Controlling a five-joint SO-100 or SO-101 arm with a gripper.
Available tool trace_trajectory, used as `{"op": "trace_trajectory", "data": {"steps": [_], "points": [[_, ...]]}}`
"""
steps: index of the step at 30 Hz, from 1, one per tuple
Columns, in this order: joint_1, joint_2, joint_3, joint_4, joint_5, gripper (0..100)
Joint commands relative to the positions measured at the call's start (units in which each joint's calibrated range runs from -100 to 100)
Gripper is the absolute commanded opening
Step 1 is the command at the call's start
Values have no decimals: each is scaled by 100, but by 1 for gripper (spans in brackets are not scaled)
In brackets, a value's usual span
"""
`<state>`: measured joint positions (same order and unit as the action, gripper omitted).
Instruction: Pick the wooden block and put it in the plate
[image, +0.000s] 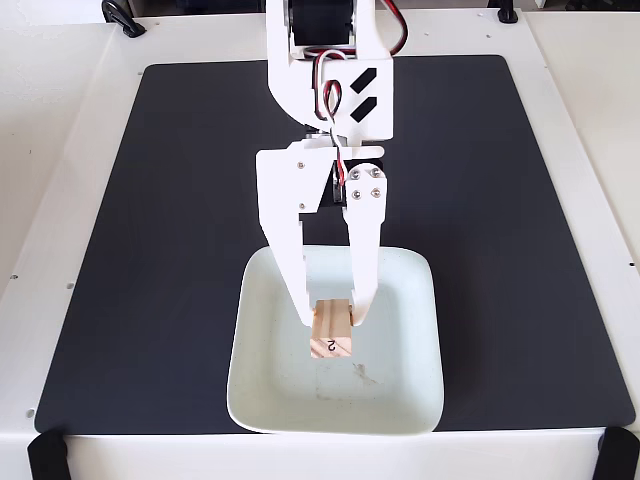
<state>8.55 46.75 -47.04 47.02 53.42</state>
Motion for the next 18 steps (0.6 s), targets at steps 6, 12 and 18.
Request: {"op": "trace_trajectory", "data": {"steps": [6,12,18], "points": [[254,-141,-96,-14,-13,1],[310,-141,-123,-14,-13,1],[321,-403,165,-14,-13,2]]}}
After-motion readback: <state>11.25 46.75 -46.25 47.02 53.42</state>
